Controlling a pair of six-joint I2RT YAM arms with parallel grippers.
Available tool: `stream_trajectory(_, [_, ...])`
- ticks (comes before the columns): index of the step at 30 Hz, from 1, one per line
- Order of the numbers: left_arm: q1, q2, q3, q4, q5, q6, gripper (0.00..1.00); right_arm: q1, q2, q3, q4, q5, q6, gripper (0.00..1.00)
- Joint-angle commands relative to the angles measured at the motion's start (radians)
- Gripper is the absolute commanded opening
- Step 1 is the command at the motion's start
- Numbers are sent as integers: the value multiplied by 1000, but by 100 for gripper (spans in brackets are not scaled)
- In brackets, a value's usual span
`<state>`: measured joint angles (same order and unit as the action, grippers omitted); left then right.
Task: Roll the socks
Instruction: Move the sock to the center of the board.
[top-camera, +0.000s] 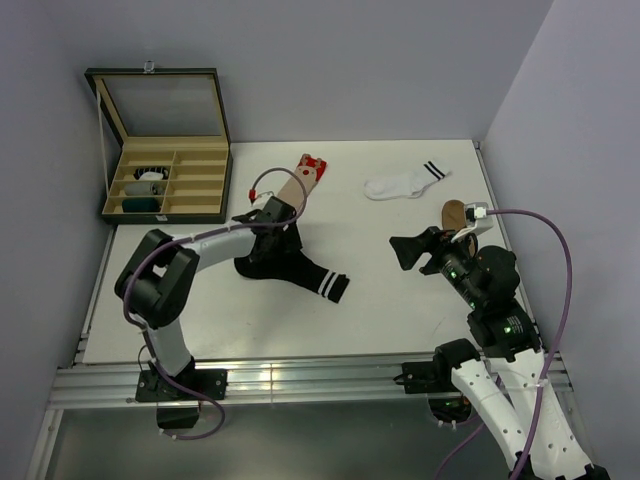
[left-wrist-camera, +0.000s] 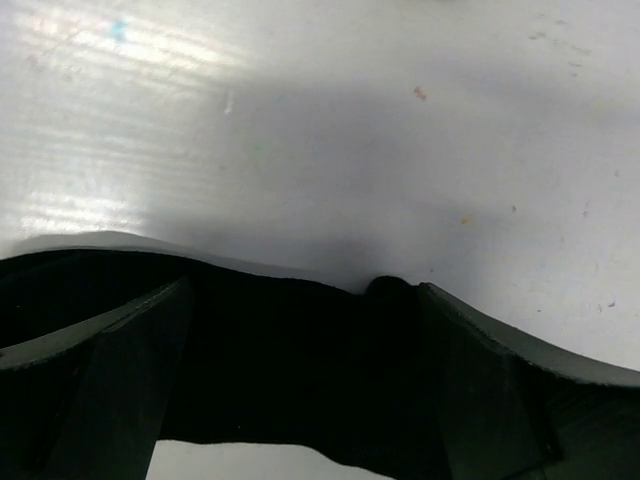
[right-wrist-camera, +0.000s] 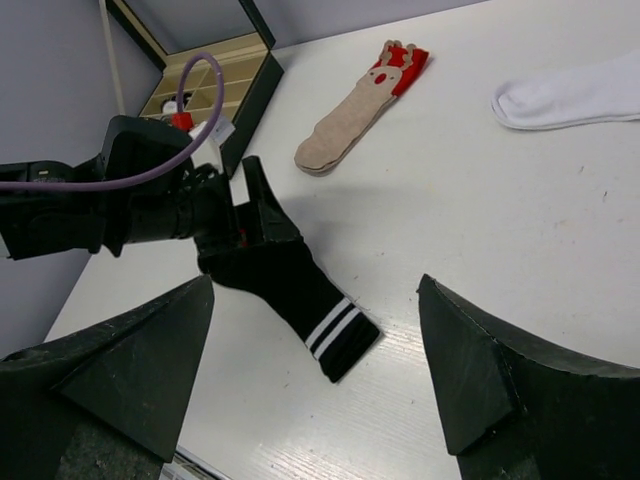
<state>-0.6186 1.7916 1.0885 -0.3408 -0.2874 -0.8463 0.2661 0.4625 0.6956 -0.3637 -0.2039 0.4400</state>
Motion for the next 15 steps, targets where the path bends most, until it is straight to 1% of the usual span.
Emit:
stream_trajectory(1, [2,72,43,80,73,102,99,7,7,38,11,17,-18,89])
stream_trajectory(6, [2,172,143,152,102,272,99,7,11,35,12,18,-17,89])
stream_trajectory(8, [2,204,195,189,122,315,99,7,15,35,12,17,-18,89])
stream_trajectory(10, [2,209,228,216,134,375,100,7,15,35,9,17,-18,89])
stream_trajectory(13, [0,149,232,246,142,430,99,7,4,41,-3,20,-20,91])
stream_trajectory(15, [-9,45,183,287,130,479,100,7,-10,44,-11,26,-23,93])
